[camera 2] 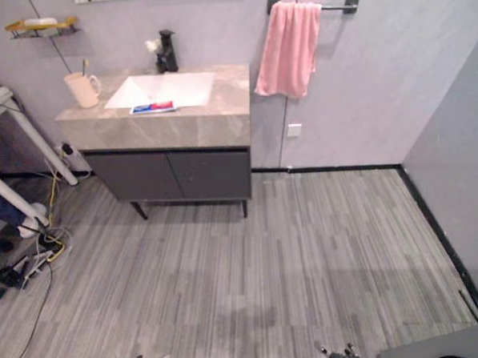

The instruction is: Organize washtable

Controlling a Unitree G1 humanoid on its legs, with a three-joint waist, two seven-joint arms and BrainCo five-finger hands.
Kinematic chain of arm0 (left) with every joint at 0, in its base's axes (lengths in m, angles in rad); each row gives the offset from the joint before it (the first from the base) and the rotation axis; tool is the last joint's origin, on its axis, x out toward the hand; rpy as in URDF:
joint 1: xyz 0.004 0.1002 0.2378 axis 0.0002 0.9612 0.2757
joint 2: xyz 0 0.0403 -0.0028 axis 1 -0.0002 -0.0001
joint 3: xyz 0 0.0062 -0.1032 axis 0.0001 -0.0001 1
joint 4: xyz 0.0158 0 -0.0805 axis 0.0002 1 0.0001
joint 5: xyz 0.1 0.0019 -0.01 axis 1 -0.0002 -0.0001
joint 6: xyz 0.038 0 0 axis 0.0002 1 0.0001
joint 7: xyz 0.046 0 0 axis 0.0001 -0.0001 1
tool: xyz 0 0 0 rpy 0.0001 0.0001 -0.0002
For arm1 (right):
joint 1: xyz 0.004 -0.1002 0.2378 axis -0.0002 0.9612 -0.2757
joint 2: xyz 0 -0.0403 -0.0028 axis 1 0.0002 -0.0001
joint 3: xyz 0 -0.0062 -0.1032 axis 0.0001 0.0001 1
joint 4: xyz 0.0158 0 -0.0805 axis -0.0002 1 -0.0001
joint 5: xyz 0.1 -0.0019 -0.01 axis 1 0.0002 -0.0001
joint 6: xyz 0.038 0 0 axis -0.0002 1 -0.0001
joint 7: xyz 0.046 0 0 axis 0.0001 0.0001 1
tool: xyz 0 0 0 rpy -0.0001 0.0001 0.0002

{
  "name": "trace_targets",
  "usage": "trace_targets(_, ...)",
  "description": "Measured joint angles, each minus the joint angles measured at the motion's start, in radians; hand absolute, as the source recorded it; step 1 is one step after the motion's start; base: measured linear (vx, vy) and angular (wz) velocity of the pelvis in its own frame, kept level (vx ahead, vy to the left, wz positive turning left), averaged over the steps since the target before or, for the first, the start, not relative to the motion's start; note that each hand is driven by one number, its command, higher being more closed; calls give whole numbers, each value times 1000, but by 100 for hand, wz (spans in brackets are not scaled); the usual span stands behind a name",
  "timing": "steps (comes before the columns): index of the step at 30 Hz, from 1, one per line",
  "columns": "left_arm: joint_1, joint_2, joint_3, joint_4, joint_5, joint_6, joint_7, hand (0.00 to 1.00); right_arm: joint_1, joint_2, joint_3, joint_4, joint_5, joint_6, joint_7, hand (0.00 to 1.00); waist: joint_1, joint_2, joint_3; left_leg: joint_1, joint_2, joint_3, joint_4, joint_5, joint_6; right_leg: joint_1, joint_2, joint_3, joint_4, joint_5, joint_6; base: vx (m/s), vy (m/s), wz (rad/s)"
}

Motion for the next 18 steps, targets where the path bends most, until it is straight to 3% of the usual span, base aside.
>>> trace_targets(11,-42,20,-19,13,-10,-18,-3,0,-42,18,-24,-1,-25,1,0,0,4,-11,50,-9,32,113,9,-14,-20,-26,32,103,-52,41,-13,-37,-40,-31)
trace_targets(15,-73,38,-37,27,-10,-19,-3,0,-49,27,-36,0,-25,0,0,0,-2,-22,69,-24,46,100,34,-23,-32,-32,29,43,-33,22,-25,11,-75,9)
trace_targets(16,-77,41,-37,27,-10,-19,-3,0,-50,30,-40,0,-24,0,0,0,-2,-25,74,-29,50,95,55,-33,-40,-33,28,34,-16,10,-24,51,-95,32)
trace_targets(18,-82,44,-33,22,-10,-20,-2,0,-50,34,-46,-1,-23,-3,0,0,4,-30,82,-99,86,86,250,-100,-42,-40,26,8,55,-19,-15,76,-119,24)
